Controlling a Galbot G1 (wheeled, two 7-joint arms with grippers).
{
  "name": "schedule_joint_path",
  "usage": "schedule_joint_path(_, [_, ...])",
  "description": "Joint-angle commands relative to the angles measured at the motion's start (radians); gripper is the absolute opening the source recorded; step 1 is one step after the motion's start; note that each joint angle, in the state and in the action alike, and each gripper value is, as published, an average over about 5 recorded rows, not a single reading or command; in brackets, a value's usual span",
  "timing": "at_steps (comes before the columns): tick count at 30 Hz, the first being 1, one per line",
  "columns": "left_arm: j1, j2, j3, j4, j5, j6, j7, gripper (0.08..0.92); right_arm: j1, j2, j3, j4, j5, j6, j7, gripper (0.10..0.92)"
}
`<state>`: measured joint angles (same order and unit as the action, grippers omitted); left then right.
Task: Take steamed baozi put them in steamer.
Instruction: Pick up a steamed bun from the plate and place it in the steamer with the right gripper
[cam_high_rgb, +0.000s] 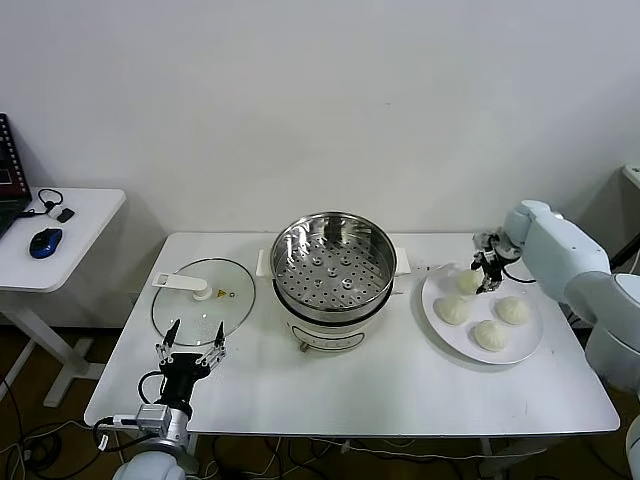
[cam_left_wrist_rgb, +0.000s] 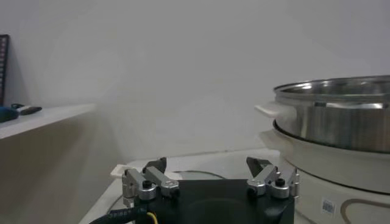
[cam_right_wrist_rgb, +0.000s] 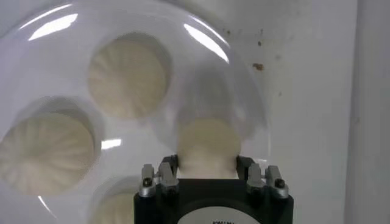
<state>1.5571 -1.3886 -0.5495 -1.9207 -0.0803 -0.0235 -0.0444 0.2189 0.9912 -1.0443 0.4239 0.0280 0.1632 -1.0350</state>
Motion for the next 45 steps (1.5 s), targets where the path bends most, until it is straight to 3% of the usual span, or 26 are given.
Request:
schedule_joint_path(1, [0.001, 0.002, 0.0, -0.001, 0.001, 0.002, 0.0, 0.823, 0.169, -0.126, -0.236, 0.258, 0.215, -0.045, -0.008, 0.628])
schedule_joint_path(9, [-0.005, 0.001, 0.007, -0.002, 0.004, 0.005, 0.0, 0.823, 0.61, -0.241, -0.625, 0.7, 0.451, -0.063, -0.004, 0.632])
schedule_joint_path(18, [-0.012, -0.007, 0.016, 0.018, 0.006, 0.0, -0.007, 0.823, 0.745, -0.119, -0.654, 0.887, 0.463, 0.018, 0.031, 0.631])
schedule_joint_path(24, [-0.012, -0.015, 0.016, 0.028, 0.007, -0.003, -0.009, 0.823, 0.716, 0.03, -0.61, 0.831, 0.275, 0.216, 0.112, 0.621])
schedule_joint_path(33, [-0.017, -0.015, 0.008, 0.04, 0.006, -0.011, -0.017, 0.823, 0.65, 0.282, -0.551, 0.616, 0.04, 0.509, 0.228, 0.628])
schedule_joint_path(41, [-0.018, -0.019, -0.005, 0.035, 0.0, -0.011, -0.02, 0.823, 0.521, 0.344, -0.529, 0.485, -0.263, 0.684, 0.356, 0.639])
schedule_joint_path(45, [-0.017, -0.018, -0.006, 0.041, 0.0, -0.015, -0.022, 0.823, 0.457, 0.353, -0.519, 0.428, -0.286, 0.704, 0.366, 0.644])
